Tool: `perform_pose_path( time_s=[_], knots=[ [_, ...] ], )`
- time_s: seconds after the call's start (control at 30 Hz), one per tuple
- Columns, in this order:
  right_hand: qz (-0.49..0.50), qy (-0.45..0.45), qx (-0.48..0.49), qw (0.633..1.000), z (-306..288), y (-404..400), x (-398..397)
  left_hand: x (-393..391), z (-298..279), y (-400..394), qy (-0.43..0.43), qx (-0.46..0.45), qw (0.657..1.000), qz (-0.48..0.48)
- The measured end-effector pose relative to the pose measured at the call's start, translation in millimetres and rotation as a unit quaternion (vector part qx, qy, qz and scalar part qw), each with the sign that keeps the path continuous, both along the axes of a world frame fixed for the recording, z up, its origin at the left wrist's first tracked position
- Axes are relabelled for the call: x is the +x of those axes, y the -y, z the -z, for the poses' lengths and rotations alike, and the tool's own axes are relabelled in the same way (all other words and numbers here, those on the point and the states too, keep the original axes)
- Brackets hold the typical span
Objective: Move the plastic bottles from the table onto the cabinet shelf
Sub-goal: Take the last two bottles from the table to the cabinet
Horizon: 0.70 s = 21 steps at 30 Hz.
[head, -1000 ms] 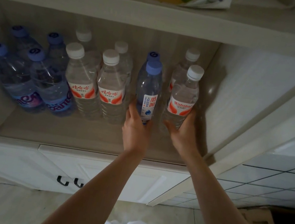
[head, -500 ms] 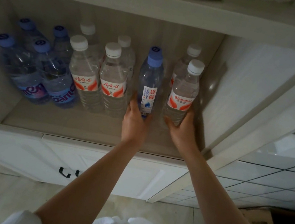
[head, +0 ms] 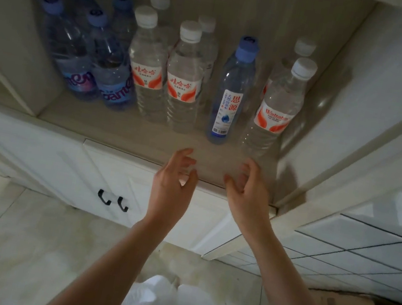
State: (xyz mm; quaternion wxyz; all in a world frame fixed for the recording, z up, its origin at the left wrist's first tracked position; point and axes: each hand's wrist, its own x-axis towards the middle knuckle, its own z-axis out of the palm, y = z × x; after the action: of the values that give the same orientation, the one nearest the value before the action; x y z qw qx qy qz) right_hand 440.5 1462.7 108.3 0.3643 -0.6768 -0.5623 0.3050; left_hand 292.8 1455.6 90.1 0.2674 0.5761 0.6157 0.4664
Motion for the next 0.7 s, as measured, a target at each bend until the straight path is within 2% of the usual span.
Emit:
perform_pose_path(
  time_s=[0.17,0.33,0.57,0.7],
  knots=[
    [-0.107,0.001,0.043,0.993,-2,22,-33,-38,6,42,0.009,-0.034,0.996,-0.08],
    [-0.236,0.0,0.018,0.972,4,49,-89,-95,22,89,0.011,-0.062,0.987,-0.15],
    [-0.386,-0.002,-0.042,0.921,17,101,-186,-178,29,208,0.026,-0.11,0.952,-0.284],
    [-0.466,0.004,-0.06,0.883,23,161,-258,-230,32,301,0.013,-0.139,0.92,-0.367]
  ],
)
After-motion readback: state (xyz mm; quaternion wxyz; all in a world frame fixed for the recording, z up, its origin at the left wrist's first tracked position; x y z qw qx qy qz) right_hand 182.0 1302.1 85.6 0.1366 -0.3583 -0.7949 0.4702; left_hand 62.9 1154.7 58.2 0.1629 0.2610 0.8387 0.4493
